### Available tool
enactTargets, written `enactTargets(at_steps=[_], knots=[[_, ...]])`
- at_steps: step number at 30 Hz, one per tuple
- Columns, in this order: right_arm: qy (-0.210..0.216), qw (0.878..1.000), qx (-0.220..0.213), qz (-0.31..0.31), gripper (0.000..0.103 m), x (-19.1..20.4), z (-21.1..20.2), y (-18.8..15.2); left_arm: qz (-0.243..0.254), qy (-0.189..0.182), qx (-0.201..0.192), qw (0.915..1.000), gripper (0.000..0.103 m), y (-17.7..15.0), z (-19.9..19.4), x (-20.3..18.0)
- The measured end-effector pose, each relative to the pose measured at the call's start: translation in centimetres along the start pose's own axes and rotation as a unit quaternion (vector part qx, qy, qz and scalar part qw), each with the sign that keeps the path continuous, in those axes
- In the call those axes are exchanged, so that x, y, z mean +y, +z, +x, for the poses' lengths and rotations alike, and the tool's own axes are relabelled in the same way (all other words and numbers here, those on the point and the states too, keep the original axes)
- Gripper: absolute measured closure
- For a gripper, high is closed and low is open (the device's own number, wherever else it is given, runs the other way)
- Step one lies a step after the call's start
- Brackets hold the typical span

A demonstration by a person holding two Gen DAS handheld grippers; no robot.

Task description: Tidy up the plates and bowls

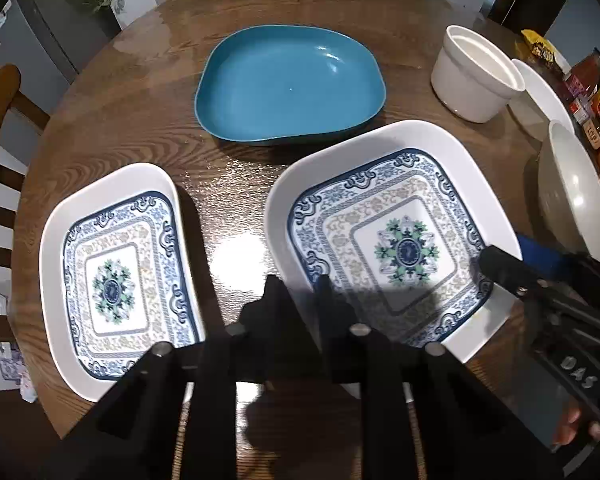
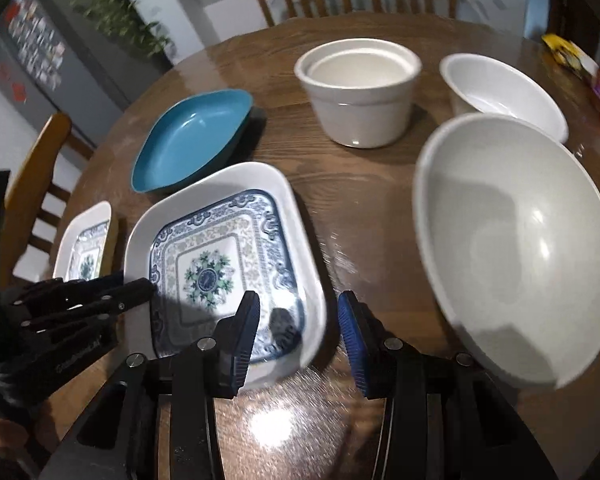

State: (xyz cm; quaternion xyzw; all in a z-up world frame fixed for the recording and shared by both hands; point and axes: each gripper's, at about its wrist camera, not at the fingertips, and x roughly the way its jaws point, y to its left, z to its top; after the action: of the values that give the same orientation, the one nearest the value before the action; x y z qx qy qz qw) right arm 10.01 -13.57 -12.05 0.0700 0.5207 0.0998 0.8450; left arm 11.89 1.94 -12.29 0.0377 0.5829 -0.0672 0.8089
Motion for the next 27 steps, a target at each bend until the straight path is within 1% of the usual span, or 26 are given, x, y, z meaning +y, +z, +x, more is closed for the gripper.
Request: enactTargets(at_steps=[1,2,4,5,6,11,12,16,27], knots=[[-0.008,1.0,0.0,-0.004,0.069,0.1,0.0,0.1,-0.002,0.003,-0.002,1.0,0.09,0.0,0.0,-0.1],[-0.014,1.0,-0.001,-0.007,0.071,0.2,0.1,0.1,-0.007,0.004,-0.004,1.0,0.09,0.1,0.1,0.0],[-0.023,1.0,0.0,-0.005,0.083,-0.1,0.0,0.2,-0.015,0.001,-0.006,0.9999,0.09,-0.1,0.1,-0.3],[-0.028,1.0,0.002,-0.002,0.087,-0.4,0.0,0.2,-0.018,0.001,-0.007,0.9998,0.09,-0.2,0.0,0.0],[-0.03,1.0,0.003,0.001,0.094,-0.5,0.0,0.1,-0.018,0.002,-0.009,0.9998,0.09,-0.6,-0.2,-0.2],[-0.033,0.999,0.006,0.001,0.095,-0.4,-0.2,-0.4,-0.024,0.006,-0.017,0.9996,0.091,-1.1,-0.3,-0.5],[-0.031,0.999,0.007,0.002,0.095,-0.4,-0.3,-0.5,-0.024,0.005,-0.017,0.9995,0.091,-1.5,-0.5,0.0],[-0.025,1.0,0.006,0.005,0.095,-0.5,-0.8,-1.2,-0.024,0.004,-0.023,0.9994,0.091,-2.1,-1.0,0.1],[-0.009,1.0,-0.022,0.004,0.095,0.2,-4.0,-2.0,-0.016,0.015,-0.073,0.9971,0.091,-3.3,-5.5,0.0]])
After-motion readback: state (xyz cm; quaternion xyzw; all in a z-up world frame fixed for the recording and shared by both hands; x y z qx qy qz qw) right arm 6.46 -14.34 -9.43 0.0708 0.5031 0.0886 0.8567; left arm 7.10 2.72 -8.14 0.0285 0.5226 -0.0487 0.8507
